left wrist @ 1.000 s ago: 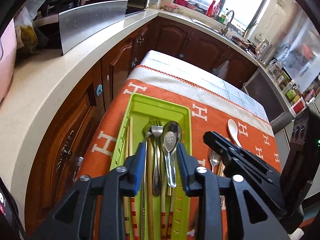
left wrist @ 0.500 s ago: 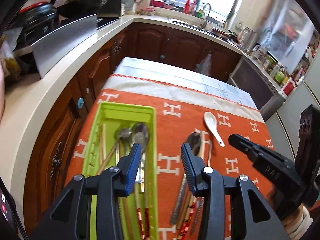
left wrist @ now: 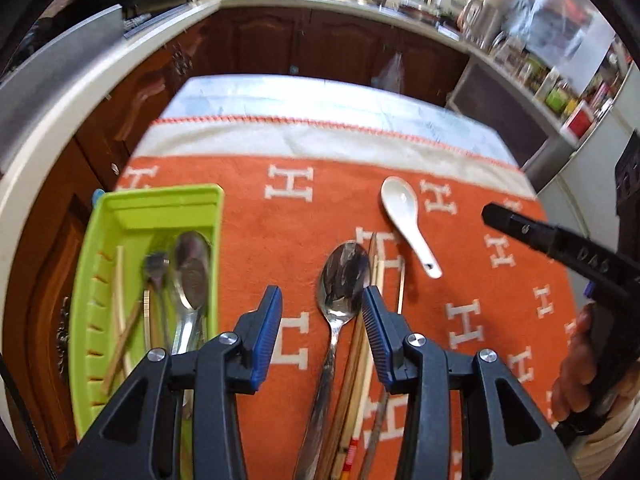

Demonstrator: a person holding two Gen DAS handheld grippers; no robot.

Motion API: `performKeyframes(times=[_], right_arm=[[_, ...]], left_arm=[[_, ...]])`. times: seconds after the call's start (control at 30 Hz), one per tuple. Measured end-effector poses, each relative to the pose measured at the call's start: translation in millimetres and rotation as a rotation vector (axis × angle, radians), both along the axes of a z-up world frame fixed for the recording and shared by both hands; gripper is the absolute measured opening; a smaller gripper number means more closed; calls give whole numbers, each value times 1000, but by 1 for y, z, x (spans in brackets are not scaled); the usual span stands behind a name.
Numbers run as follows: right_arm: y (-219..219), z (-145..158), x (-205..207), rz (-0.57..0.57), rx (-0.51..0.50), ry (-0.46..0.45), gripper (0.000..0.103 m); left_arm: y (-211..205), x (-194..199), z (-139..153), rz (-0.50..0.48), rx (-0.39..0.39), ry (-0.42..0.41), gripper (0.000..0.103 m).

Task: Organize utensils
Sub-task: 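Grasp the white ceramic spoon with right tool while left tool grasps a steel knife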

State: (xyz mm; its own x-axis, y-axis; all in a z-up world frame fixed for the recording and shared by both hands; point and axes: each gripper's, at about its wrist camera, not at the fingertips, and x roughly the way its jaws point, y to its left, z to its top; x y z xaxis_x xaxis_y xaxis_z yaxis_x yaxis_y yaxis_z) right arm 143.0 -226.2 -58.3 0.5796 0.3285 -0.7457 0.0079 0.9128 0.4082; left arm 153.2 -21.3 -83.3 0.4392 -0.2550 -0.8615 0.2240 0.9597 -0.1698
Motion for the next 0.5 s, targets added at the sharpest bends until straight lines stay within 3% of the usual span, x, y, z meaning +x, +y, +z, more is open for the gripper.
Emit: performKeyframes(times=[0.13, 0.37, 0.5], right_arm=[[-9, -21, 13, -11, 28, 31, 25], [-7, -44, 29, 12, 57, 56, 26], [-3, -52, 36, 27, 51, 62, 26]], left_arm=[[-10, 13, -21, 3, 17, 52, 40], [-14, 27, -40, 26, 63, 77, 41], [-20, 31, -43, 8, 82, 71, 53]])
